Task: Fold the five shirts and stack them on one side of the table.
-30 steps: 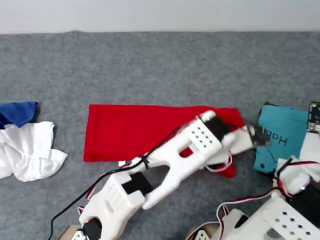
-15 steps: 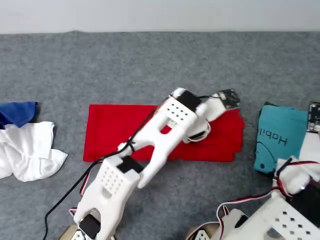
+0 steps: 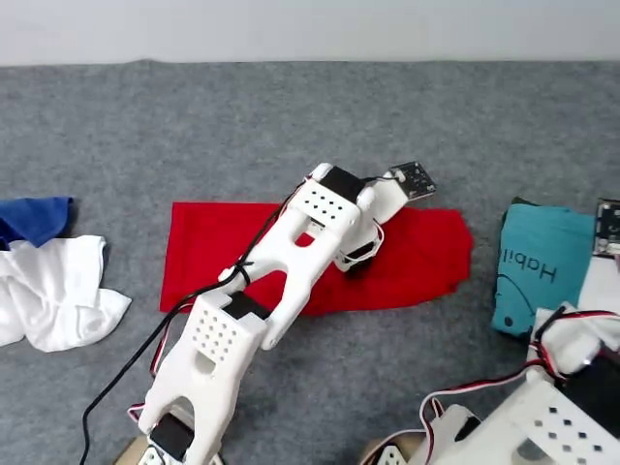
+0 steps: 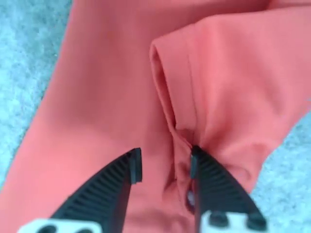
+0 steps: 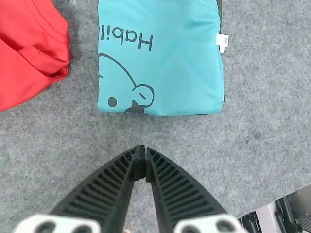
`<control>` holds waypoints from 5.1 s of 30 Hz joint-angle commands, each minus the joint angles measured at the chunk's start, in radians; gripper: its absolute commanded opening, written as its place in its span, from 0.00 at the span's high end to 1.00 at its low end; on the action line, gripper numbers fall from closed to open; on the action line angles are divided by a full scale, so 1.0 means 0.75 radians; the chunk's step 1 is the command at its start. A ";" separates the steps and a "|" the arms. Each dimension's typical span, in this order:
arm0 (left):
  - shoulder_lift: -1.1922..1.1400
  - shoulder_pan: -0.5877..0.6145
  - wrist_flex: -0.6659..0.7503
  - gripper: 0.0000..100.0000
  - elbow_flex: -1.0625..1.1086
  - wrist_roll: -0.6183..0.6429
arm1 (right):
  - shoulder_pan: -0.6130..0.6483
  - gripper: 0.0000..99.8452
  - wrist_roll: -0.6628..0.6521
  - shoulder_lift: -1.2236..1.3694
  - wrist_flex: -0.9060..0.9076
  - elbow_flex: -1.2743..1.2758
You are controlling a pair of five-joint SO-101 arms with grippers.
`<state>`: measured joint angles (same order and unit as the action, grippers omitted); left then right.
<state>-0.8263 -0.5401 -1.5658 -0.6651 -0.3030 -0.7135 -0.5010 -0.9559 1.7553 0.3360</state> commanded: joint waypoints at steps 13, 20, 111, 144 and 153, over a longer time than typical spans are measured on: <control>-0.014 -0.076 -0.211 0.83 -0.334 0.008 | -0.009 0.99 0.016 -0.017 0.046 -0.016; -0.200 -0.057 -0.127 0.83 -0.279 0.008 | -0.009 0.99 0.016 -0.017 0.046 -0.012; 0.552 -0.004 0.225 0.86 0.823 -0.012 | -0.003 0.99 0.094 -0.017 0.046 -0.008; 0.401 -0.215 0.516 0.86 0.425 0.239 | -0.003 0.99 0.100 -0.017 0.046 0.049; 0.196 -0.327 0.493 0.86 0.275 0.239 | -0.005 0.99 0.100 -0.017 0.046 0.049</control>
<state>-0.6636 -0.7718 -1.1976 -0.3997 -0.1343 -0.7135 -0.4396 -0.9559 1.7553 0.3805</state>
